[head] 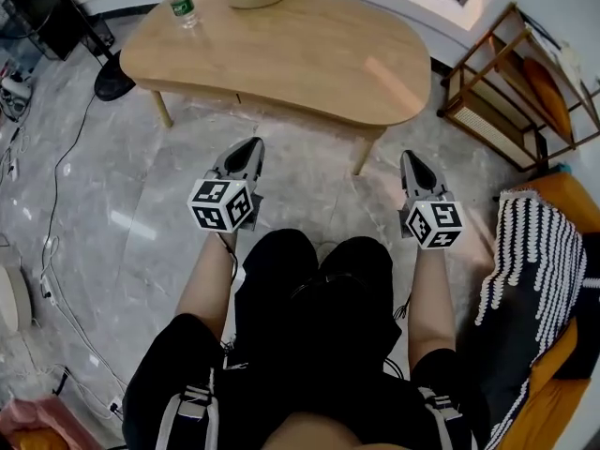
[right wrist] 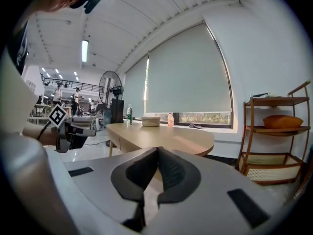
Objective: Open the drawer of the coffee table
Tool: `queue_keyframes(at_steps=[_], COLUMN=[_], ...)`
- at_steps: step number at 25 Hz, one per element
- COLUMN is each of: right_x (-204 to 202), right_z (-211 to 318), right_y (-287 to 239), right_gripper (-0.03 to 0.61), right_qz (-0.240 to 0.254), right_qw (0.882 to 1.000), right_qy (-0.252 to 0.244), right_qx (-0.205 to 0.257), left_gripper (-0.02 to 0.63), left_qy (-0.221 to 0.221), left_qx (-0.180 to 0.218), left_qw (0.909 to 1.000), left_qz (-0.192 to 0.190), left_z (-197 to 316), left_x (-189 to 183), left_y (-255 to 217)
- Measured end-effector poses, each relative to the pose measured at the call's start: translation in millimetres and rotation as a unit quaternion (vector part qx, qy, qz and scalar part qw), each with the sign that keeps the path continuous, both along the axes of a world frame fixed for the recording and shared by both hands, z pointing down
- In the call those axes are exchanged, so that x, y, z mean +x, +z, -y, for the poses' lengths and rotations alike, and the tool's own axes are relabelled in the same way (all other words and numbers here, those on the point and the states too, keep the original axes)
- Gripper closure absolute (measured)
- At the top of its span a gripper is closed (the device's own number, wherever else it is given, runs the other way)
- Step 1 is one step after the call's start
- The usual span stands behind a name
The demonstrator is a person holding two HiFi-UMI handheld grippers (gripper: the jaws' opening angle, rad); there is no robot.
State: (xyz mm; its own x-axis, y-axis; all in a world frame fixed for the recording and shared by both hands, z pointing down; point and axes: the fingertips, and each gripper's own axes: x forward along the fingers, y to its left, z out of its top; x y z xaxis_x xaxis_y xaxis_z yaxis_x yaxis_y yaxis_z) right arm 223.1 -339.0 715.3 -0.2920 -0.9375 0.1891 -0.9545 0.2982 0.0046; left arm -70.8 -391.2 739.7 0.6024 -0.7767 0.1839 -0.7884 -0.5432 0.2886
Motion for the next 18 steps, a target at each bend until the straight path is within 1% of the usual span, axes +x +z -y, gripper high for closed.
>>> queue_keyframes(at_steps=[1, 2, 3, 4, 5, 7, 9, 13, 18], right_x=[-1.6, -5.3, -10.9, -16.4, -19.6, -18.5, -14.9, -10.1, -4.7], right_z=[2.8, 5.1, 7.1, 9.2, 12.1, 19.8, 27.7, 46.7, 78.1], right_y=[4.8, 8.9, 13.0, 17.3, 21.6, 29.7, 37.9, 60.3, 89.3], right_gripper=[0.56, 0.56, 0.521, 0.377, 0.341, 0.316, 0.316, 0.317, 0.318], right_qz=[0.01, 0.023, 0.037, 0.049, 0.055, 0.049, 0.045, 0.039, 0.027], right_qw=[1.0, 0.999, 0.998, 0.996, 0.994, 0.994, 0.995, 0.994, 0.992], right_qy=[-0.006, -0.02, -0.042, -0.063, -0.076, -0.074, -0.066, -0.067, -0.08], right_qx=[-0.007, -0.015, -0.026, -0.037, -0.047, -0.055, -0.059, -0.077, -0.097], left_gripper=[0.545, 0.443, 0.368, 0.335, 0.327, 0.319, 0.318, 0.318, 0.318], left_qy=[0.008, 0.014, 0.015, 0.013, 0.013, 0.023, 0.033, 0.032, 0.04], left_qx=[-0.011, -0.022, -0.032, -0.039, -0.043, -0.051, -0.06, -0.079, -0.103], left_qw=[0.9993, 0.9968, 0.9923, 0.9866, 0.981, 0.9723, 0.9663, 0.9567, 0.9357], left_qz=[-0.034, -0.075, -0.118, -0.158, -0.189, -0.227, -0.248, -0.278, -0.335], left_z=[1.8, 3.8, 6.3, 9.1, 12.2, 18.6, 26.7, 52.8, 95.6], left_x=[-2.3, -4.9, -8.6, -13.1, -16.9, -19.9, -18.7, -12.8, 4.3], left_y=[4.9, 9.2, 13.1, 17.2, 22.2, 35.4, 51.5, 86.0, 124.5])
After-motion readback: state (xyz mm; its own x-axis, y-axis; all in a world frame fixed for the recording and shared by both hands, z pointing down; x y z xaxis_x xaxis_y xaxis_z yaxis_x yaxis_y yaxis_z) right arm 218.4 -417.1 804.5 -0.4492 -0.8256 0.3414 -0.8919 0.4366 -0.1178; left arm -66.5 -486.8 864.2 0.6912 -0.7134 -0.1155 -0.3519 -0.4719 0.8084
